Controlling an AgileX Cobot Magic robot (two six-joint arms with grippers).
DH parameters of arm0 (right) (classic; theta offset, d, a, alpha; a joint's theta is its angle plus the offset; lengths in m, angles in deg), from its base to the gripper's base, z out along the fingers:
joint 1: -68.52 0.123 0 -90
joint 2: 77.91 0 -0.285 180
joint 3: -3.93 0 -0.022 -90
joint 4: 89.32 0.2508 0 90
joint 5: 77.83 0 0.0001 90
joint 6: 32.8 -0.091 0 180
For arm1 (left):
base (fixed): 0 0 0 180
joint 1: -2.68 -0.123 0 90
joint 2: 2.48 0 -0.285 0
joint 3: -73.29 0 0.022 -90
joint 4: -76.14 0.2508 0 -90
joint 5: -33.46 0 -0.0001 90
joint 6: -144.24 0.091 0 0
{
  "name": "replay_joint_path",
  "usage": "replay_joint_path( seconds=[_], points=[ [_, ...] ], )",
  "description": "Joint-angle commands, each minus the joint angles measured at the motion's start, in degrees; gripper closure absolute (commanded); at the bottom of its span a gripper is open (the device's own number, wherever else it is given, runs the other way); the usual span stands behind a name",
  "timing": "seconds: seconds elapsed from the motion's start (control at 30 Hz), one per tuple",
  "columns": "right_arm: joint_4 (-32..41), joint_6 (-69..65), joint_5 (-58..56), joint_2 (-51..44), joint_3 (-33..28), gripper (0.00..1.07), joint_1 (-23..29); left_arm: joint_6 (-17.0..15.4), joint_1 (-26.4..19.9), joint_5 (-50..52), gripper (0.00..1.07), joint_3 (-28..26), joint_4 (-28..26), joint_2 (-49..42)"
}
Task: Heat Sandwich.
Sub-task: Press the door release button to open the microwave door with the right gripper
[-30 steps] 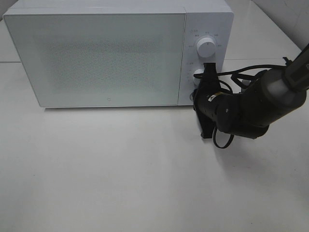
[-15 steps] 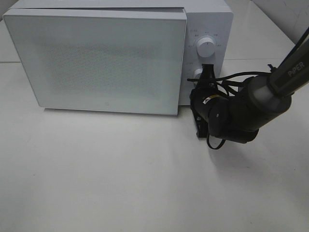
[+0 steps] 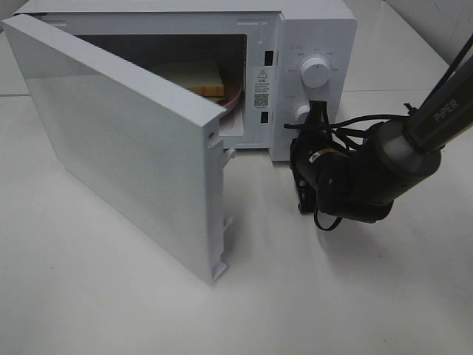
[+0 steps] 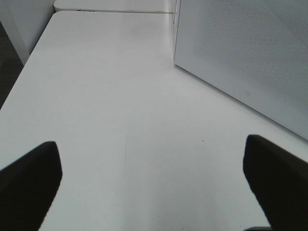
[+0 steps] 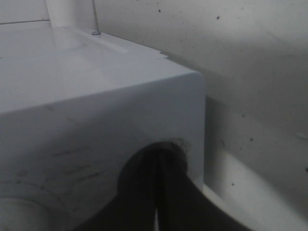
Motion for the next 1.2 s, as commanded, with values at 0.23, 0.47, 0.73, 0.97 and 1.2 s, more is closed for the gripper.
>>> replay_joint_path(
  seconds=[0.23, 0.47, 0.73, 0.97, 1.2],
  points=[
    [-4.5, 0.5, 12.7, -0.7, 5.3, 1.07, -2.0, -0.2, -0.2, 0.0, 0.09, 0.1, -0.5, -0.5],
    [-4.4, 0.5, 11.3, -0.7, 5.3, 1.07, -2.0, -0.2, -0.2, 0.0, 0.09, 0.1, -0.5, -0.5],
    [-4.4, 0.7, 6.6, -0.7, 5.3, 1.07, -1.9, -0.2, -0.2, 0.0, 0.09, 0.1, -0.5, -0.5],
    [-4.4, 0.6, 5.0, -1.8, 3.3, 1.07, -1.9, -0.2, -0.2, 0.0, 0.09, 0.1, -0.5, -0.5],
    [-7.7, -0.3, -0.7, -4.6, -1.3, 1.07, -1.9, -0.2, -0.2, 0.0, 0.09, 0.1, -0.5, -0.5]
  ],
)
